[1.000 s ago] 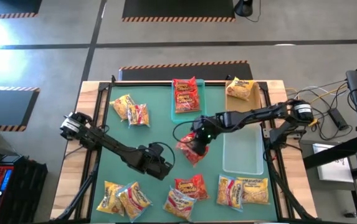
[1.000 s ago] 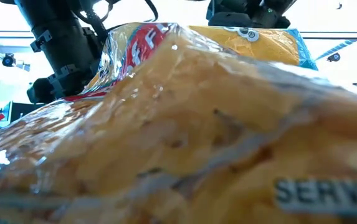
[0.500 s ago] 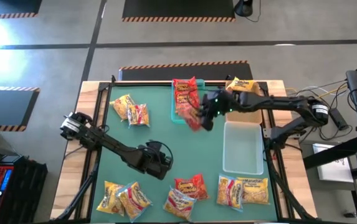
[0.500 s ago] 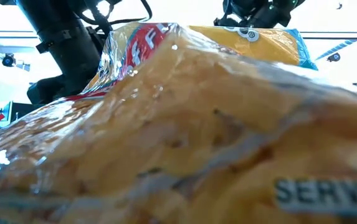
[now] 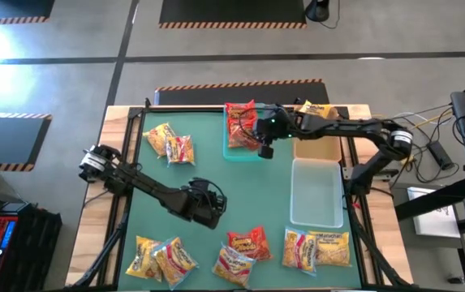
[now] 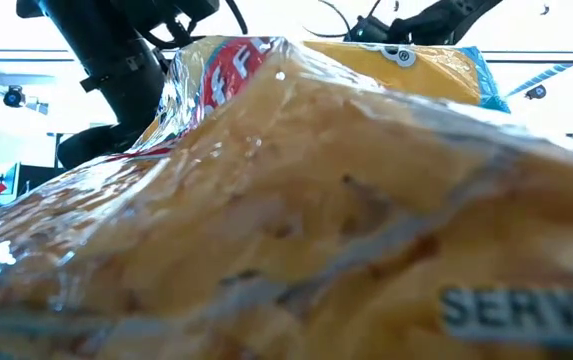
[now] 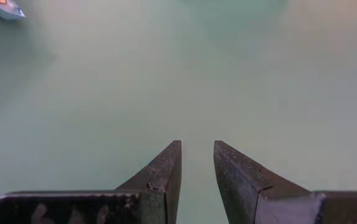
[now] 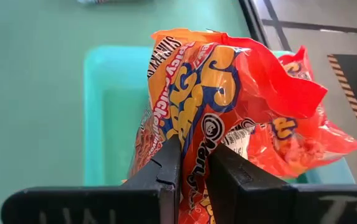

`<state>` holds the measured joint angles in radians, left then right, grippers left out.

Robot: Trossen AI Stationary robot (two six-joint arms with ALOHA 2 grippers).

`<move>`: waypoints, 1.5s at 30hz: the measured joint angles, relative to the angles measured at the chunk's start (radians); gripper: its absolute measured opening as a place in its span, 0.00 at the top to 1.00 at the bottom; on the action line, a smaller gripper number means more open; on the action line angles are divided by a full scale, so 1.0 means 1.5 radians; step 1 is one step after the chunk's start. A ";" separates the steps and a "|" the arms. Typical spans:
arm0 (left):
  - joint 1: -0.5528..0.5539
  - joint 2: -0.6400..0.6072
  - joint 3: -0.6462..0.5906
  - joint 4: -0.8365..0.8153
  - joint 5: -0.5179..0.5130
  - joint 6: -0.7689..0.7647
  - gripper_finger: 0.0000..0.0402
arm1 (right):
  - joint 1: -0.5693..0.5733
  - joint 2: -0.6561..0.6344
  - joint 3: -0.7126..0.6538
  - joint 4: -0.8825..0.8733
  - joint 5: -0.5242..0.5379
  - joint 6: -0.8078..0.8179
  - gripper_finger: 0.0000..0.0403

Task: Sort Maruchan noodles
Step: Put the orange noodle pack into the green bin, then put the blue noodle pack into the transparent bin

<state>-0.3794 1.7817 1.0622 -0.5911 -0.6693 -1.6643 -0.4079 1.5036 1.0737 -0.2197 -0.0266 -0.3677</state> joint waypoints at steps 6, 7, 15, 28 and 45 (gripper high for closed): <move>0.000 0.000 0.000 0.006 0.000 -0.024 0.81 | -0.003 0.048 0.005 -0.005 0.099 -0.012 0.88; 0.000 0.000 0.000 0.009 0.000 -0.030 0.81 | -0.003 0.052 0.008 -0.007 0.114 -0.012 0.87; 0.000 0.000 0.000 0.069 -0.001 -0.030 0.81 | -0.003 0.052 0.042 -0.006 0.136 -0.012 0.74; -0.035 0.000 0.000 0.316 0.004 0.084 0.81 | -0.003 0.049 0.195 -0.216 0.113 0.158 0.73; -0.255 0.001 0.067 0.376 0.105 0.096 0.81 | 0.186 0.028 0.172 -0.250 -0.314 0.394 0.80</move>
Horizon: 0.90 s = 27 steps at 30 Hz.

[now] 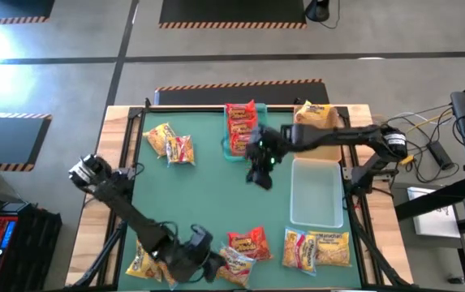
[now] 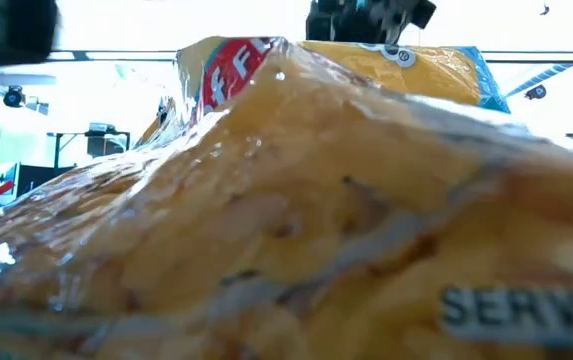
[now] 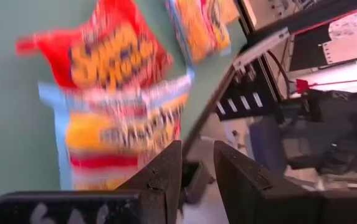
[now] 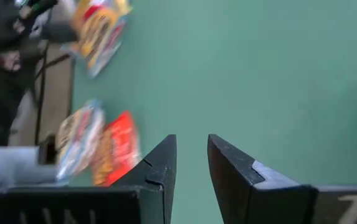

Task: Sort Maruchan noodles
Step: Put the blue noodle pack into the transparent bin

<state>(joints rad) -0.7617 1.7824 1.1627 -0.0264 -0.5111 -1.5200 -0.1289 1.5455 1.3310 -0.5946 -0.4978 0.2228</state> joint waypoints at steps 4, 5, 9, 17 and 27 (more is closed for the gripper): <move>-0.031 0.000 -0.007 0.000 0.000 -0.076 0.81 | 0.066 0.004 0.000 0.006 0.022 0.057 0.80; -0.036 0.003 -0.008 0.000 0.000 -0.091 0.81 | 0.082 0.005 0.000 0.005 0.045 0.071 0.80; -0.054 0.028 -0.006 0.000 0.023 -0.134 0.81 | 0.134 0.004 0.000 0.006 0.114 0.123 0.77; -0.058 0.132 0.063 0.001 0.089 -0.145 0.81 | 0.230 0.005 -0.004 0.006 0.204 0.222 0.66; -0.043 0.237 0.205 -0.104 0.052 -0.114 0.81 | 0.284 0.005 -0.016 0.006 0.283 0.298 0.60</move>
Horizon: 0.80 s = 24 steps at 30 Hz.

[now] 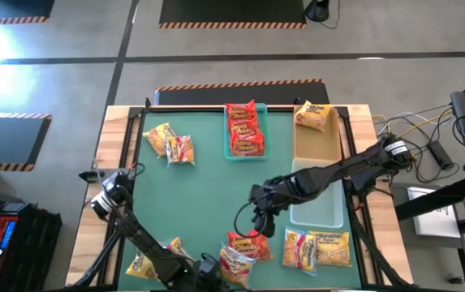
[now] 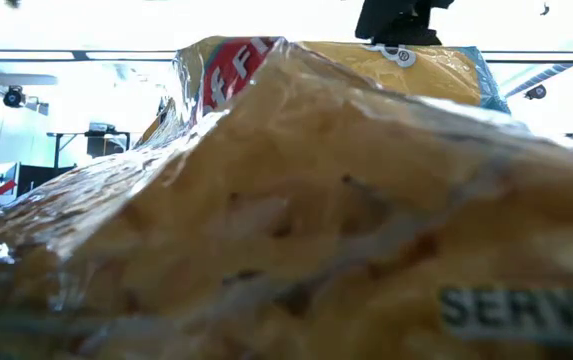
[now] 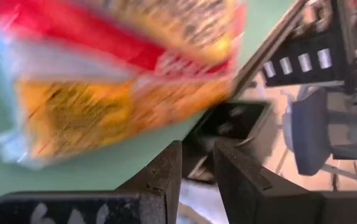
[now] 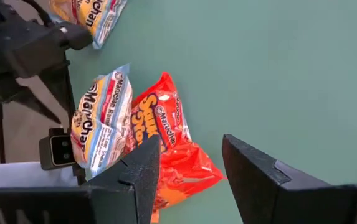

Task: Sort Maruchan noodles
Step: Put the blue noodle pack into the transparent bin

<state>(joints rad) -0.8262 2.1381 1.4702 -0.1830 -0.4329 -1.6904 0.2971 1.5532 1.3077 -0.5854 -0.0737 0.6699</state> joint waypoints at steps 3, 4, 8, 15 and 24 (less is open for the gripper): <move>0.002 -0.005 0.006 -0.021 -0.011 0.018 0.81 | 0.009 0.000 -0.009 -0.001 0.004 0.039 0.61; 0.003 -0.006 0.005 -0.033 -0.011 0.022 0.81 | 0.013 0.000 -0.012 0.000 0.005 0.052 0.61; 0.009 -0.007 0.000 -0.052 -0.009 0.024 0.81 | 0.036 0.011 -0.016 0.000 0.015 0.089 0.63; 0.027 -0.008 -0.014 -0.051 0.020 0.053 0.81 | 0.074 0.055 -0.017 0.054 0.015 0.133 0.63; 0.071 -0.008 -0.017 -0.100 0.021 0.109 0.81 | 0.096 0.103 -0.017 0.079 -0.024 0.142 0.64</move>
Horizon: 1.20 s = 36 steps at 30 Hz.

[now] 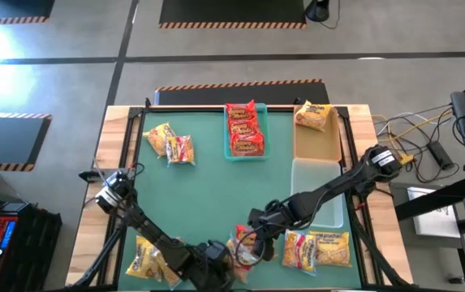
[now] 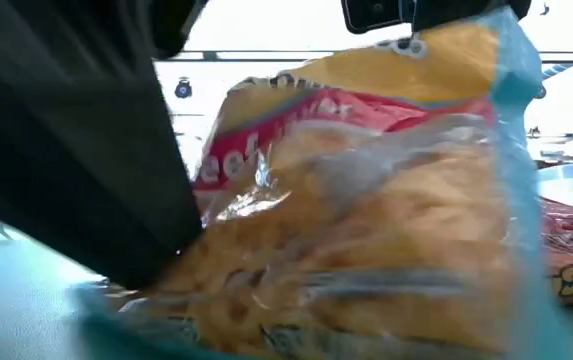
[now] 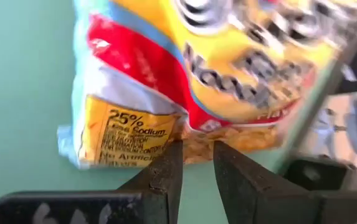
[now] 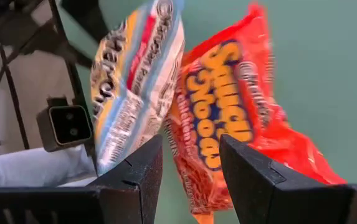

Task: Sort Maruchan noodles
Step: Put the blue noodle pack into the transparent bin

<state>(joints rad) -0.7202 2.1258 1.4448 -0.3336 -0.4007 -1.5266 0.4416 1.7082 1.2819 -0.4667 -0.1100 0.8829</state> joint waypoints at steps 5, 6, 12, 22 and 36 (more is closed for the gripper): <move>0.029 0.000 0.000 -0.023 -0.001 0.027 0.81 | 0.004 0.003 0.000 0.005 -0.002 0.000 0.64; 0.034 0.001 0.000 -0.022 -0.002 0.033 0.81 | 0.004 0.003 0.000 0.006 -0.002 0.000 0.64; 0.047 0.001 -0.001 -0.016 -0.015 0.056 0.81 | 0.004 0.003 0.000 0.010 -0.001 -0.004 0.61; 0.052 0.003 -0.001 -0.016 -0.053 0.058 0.81 | -0.003 0.004 0.000 0.021 0.005 -0.023 0.63; 0.054 0.012 -0.001 -0.011 -0.059 0.050 0.81 | -0.030 0.004 0.000 0.021 -0.002 -0.012 0.41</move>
<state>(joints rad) -0.6392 2.1445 1.4429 -0.3500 -0.4898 -1.4509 0.3965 1.7145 1.2813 -0.4354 -0.1126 0.8642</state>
